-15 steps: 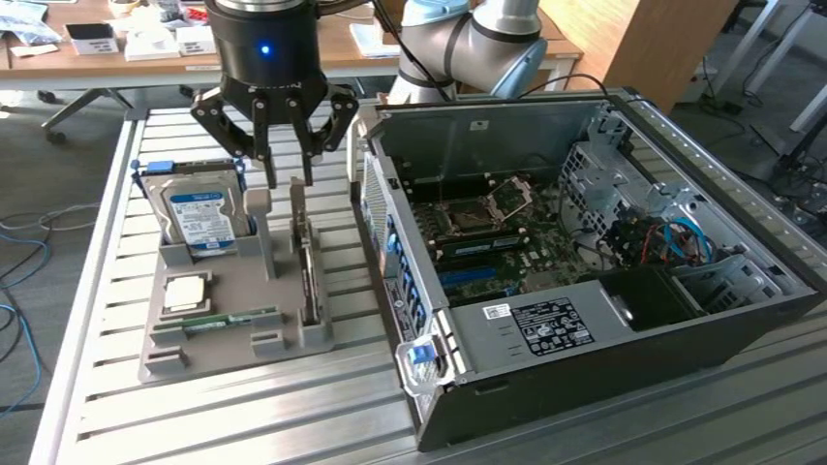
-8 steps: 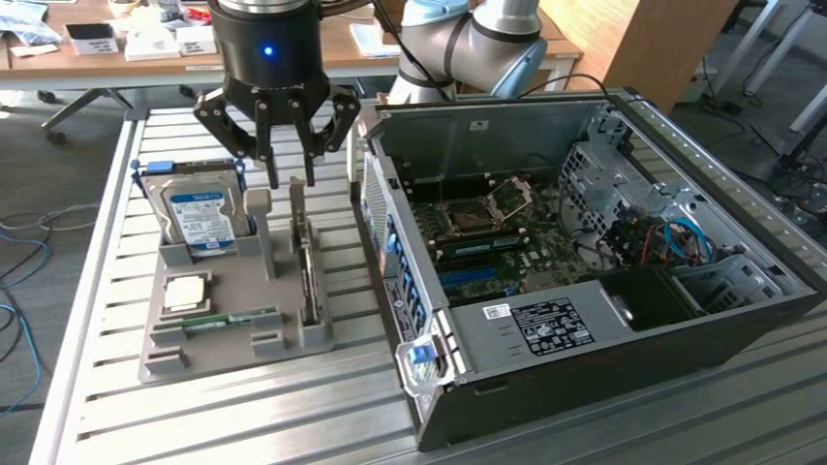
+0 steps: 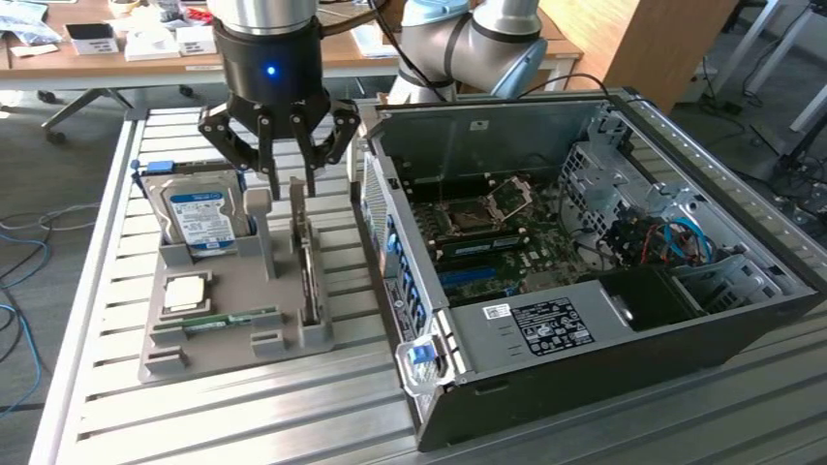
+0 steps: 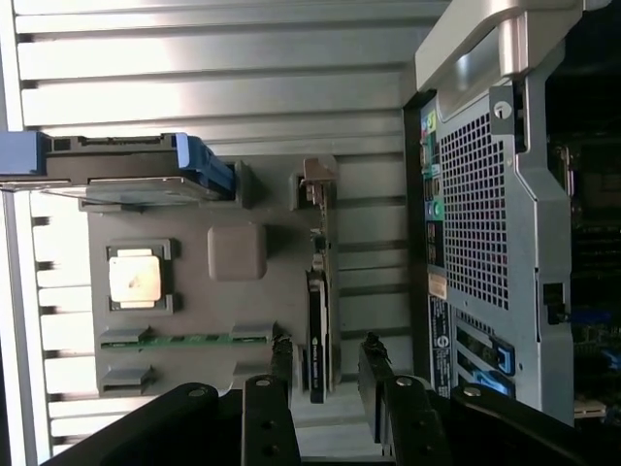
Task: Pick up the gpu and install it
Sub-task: 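Pick up the gpu and move the gpu toward the slot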
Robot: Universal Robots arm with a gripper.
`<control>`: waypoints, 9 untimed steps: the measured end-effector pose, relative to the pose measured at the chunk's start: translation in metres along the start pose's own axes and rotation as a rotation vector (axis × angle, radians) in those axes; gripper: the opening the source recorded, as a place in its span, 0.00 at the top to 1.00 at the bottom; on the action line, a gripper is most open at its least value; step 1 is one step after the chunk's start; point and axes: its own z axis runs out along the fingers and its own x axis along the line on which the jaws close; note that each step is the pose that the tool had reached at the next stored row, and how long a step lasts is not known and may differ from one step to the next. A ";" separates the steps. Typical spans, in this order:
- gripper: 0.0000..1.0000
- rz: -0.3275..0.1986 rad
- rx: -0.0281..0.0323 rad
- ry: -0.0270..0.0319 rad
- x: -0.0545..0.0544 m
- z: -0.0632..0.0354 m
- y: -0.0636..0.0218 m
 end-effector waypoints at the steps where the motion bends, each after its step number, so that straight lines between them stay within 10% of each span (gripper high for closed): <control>1: 0.58 0.000 0.0000 0.0001 0.000 0.0015 -0.0001; 9: 0.58 0.000 0.0000 0.0001 0.000 0.0109 -0.0005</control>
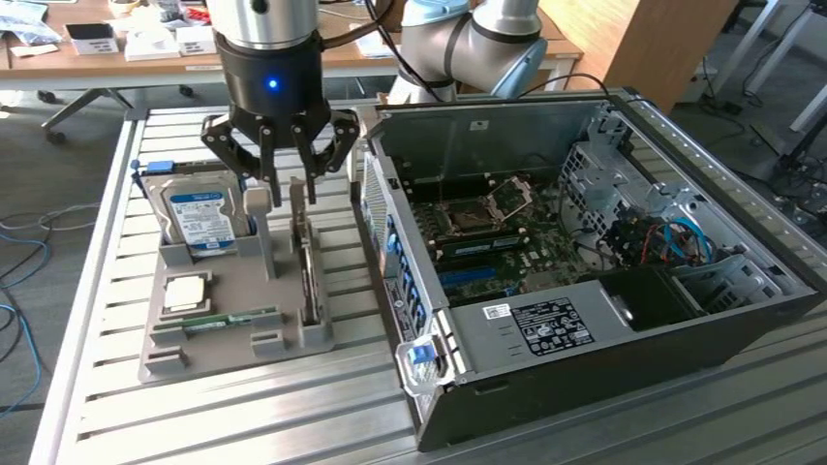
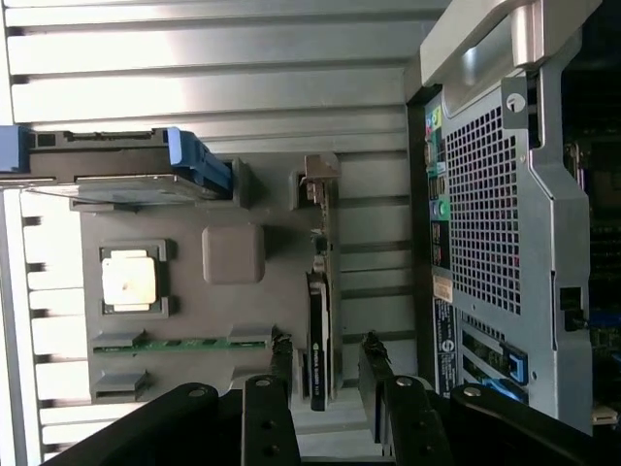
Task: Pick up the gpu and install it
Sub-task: 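Pick up the gpu and move the gpu toward the slot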
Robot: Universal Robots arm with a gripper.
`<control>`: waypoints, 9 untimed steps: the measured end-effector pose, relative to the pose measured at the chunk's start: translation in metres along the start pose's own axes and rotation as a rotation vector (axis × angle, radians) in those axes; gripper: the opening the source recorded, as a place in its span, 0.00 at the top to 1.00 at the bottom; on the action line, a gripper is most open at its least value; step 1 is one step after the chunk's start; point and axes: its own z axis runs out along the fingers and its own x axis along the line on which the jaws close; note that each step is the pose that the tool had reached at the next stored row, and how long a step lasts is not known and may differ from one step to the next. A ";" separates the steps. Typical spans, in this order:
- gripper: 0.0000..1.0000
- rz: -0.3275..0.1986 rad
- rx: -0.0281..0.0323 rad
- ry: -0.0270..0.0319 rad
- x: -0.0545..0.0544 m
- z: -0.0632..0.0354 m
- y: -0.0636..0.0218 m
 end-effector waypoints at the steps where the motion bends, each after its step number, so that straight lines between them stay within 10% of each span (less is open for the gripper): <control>1: 0.58 0.000 0.0000 0.0000 0.000 0.0006 0.0000; 9: 0.58 0.000 0.0000 0.0000 0.000 0.0049 -0.0002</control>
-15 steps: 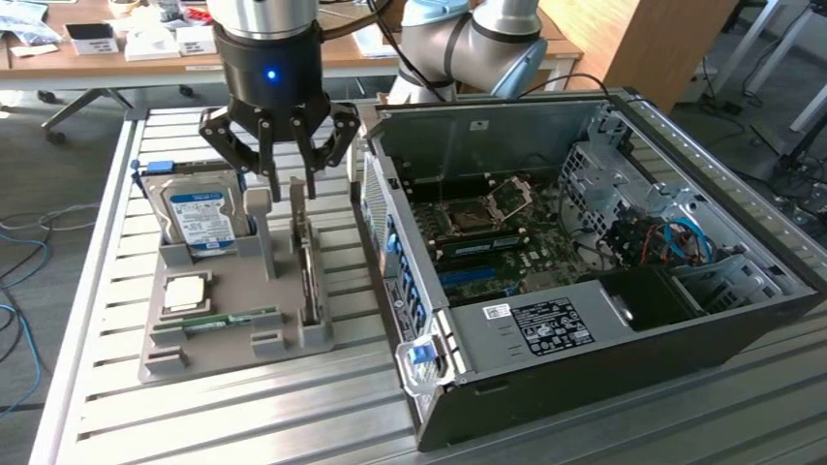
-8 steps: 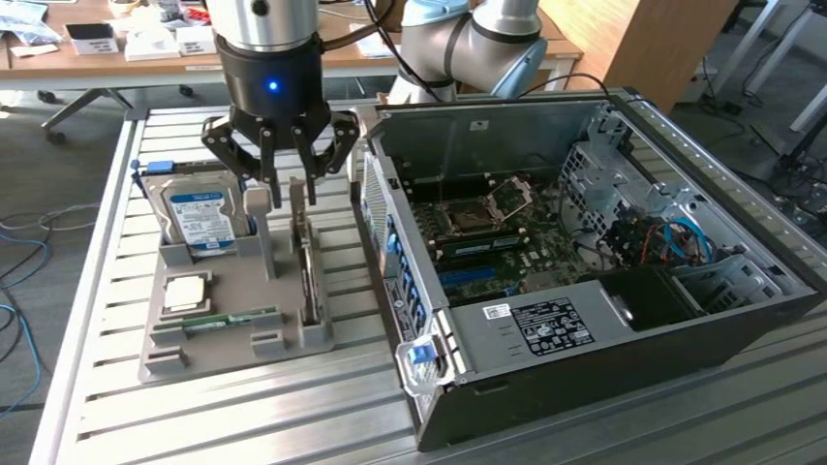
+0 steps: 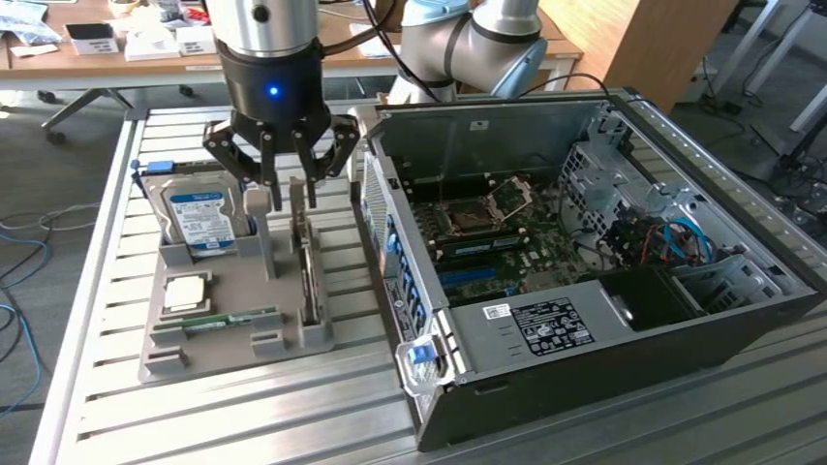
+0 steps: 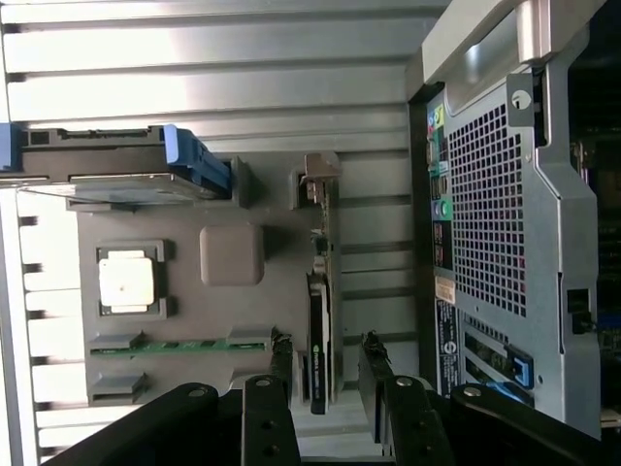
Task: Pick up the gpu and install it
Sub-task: 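Pick up the gpu and move the gpu toward the slot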
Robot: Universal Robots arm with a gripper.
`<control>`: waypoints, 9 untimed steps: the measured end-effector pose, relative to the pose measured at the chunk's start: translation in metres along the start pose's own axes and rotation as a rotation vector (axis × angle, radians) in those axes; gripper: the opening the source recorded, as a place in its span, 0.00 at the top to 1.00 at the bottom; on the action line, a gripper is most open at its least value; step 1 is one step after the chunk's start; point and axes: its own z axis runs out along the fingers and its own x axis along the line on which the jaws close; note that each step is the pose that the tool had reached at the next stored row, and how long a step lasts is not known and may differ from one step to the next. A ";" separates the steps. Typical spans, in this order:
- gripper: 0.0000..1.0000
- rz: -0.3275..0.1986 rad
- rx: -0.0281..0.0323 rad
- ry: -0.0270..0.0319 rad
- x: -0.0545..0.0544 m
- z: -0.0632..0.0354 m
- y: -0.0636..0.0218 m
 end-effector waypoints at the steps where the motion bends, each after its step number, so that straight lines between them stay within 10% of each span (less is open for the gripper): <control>1: 0.58 0.000 0.0000 0.0000 0.000 0.0014 -0.0001; 9: 0.58 0.000 0.0000 0.0000 0.000 0.0157 -0.0007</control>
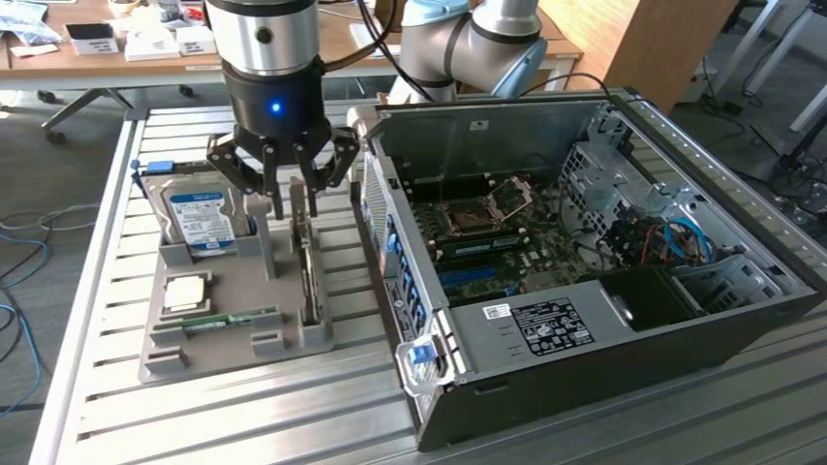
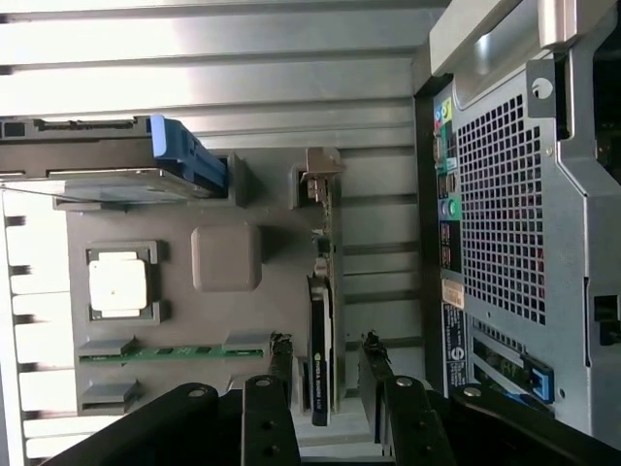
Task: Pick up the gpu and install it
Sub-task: 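Pick up the gpu and move the gpu toward the slot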
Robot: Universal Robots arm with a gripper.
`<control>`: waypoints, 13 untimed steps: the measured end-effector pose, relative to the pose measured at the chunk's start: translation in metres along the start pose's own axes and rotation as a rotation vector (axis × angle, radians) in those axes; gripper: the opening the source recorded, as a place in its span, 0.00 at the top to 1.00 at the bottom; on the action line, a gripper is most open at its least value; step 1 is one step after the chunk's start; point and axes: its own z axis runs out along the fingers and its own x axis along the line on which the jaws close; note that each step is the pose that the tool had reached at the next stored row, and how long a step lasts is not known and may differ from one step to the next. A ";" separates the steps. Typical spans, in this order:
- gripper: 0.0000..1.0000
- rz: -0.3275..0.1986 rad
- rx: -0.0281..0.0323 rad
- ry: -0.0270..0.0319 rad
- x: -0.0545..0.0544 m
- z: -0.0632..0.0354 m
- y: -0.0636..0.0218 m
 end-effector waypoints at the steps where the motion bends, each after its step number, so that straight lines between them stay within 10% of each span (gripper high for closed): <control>1: 0.58 0.000 0.0000 0.0000 0.000 0.0018 -0.0001; 13: 0.58 0.003 0.0001 -0.0001 0.001 0.0236 -0.0011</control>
